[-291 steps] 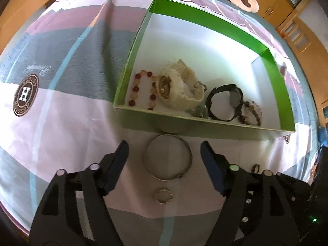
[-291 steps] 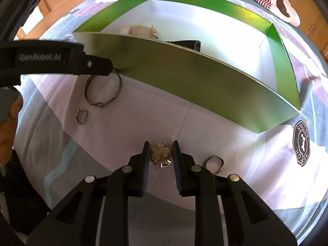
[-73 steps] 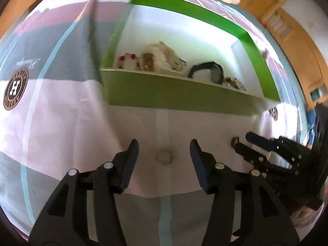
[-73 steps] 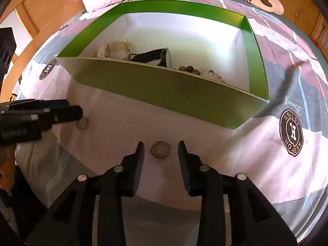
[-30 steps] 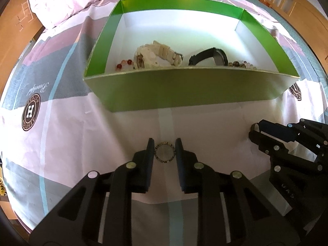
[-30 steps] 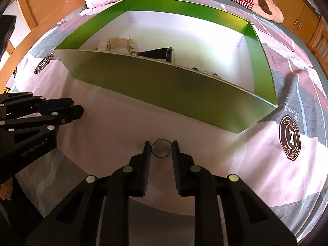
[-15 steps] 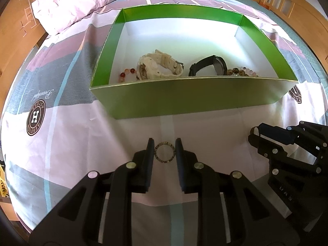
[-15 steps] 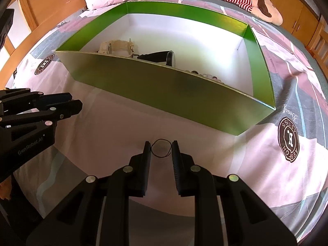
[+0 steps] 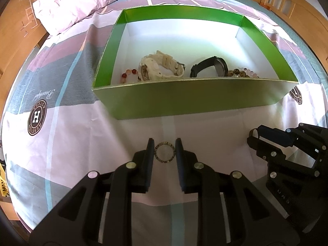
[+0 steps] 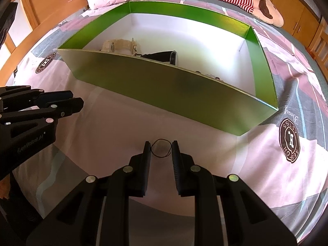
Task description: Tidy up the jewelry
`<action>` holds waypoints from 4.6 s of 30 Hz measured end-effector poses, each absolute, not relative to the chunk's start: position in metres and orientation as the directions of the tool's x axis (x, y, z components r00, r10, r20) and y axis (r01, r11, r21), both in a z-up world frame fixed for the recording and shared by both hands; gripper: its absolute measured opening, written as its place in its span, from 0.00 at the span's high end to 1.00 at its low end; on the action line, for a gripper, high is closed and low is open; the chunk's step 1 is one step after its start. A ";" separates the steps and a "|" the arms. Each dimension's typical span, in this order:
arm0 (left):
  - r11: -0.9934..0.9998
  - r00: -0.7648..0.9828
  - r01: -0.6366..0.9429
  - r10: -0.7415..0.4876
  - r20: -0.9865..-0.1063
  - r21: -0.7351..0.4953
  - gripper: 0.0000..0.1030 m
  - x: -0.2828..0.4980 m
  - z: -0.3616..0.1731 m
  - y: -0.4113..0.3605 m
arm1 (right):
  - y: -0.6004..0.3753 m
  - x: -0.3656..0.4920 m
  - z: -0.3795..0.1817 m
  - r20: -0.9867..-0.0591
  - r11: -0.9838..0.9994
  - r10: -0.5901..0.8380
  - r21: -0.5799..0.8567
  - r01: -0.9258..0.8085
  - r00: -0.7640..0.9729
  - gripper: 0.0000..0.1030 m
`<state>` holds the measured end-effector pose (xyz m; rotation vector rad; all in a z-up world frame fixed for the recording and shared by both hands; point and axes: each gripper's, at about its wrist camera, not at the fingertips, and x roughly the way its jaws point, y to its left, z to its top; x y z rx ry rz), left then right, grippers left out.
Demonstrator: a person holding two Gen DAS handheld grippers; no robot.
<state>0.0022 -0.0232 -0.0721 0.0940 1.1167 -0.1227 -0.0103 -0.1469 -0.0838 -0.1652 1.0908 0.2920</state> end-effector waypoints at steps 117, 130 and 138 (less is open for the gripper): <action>0.996 0.621 0.088 -0.055 -0.782 0.000 0.03 0.065 -0.021 -0.037 | -0.220 0.050 -0.017 -0.682 0.993 0.096 0.113 -0.026 0.725 0.01; 0.996 0.621 0.089 -0.055 -0.782 0.000 0.03 0.065 -0.021 -0.037 | -0.218 0.050 -0.016 -0.683 0.993 0.096 0.111 -0.027 0.724 0.01; 0.996 0.621 0.088 -0.054 -0.782 0.001 0.03 0.065 -0.021 -0.037 | -0.219 0.050 -0.017 -0.683 0.993 0.096 0.111 -0.027 0.724 0.01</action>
